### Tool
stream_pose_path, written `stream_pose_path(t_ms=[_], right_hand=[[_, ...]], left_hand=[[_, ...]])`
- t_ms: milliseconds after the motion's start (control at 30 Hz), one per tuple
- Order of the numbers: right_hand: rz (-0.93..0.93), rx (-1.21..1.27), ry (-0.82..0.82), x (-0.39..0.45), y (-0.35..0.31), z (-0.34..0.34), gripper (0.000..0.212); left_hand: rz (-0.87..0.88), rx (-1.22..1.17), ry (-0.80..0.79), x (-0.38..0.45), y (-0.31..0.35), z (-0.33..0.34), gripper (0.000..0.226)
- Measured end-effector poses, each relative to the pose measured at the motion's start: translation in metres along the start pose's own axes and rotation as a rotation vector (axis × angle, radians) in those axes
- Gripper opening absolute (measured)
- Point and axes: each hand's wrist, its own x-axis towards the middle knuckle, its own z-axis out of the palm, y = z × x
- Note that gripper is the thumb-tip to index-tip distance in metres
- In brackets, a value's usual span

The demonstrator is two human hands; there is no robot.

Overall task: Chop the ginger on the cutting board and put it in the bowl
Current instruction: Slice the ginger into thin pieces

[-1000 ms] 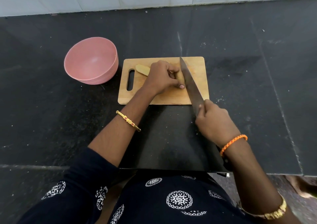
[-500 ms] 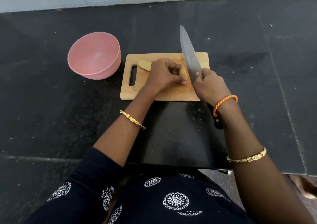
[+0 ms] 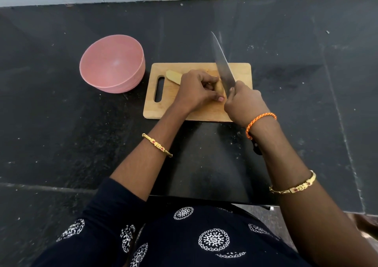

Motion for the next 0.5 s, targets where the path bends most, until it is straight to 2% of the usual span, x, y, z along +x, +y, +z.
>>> stream_pose_path(t_ms=[167,367,500], right_hand=[[-0.014,-0.079,0.017,-0.006,-0.001,0.007,0.023],[0.056,-0.143,0.013,-0.028,0.014,0.022,0.003],[0.074,-0.14,-0.022,-0.047,0.025,0.021,0.004]], left_hand=[[0.018,0.003,0.011,0.0,0.0,0.001,0.055],[0.027,-0.02,0.005,0.0,-0.002,0.0,0.054],[0.013,-0.027,-0.002,-0.001,0.001,0.0,0.055]])
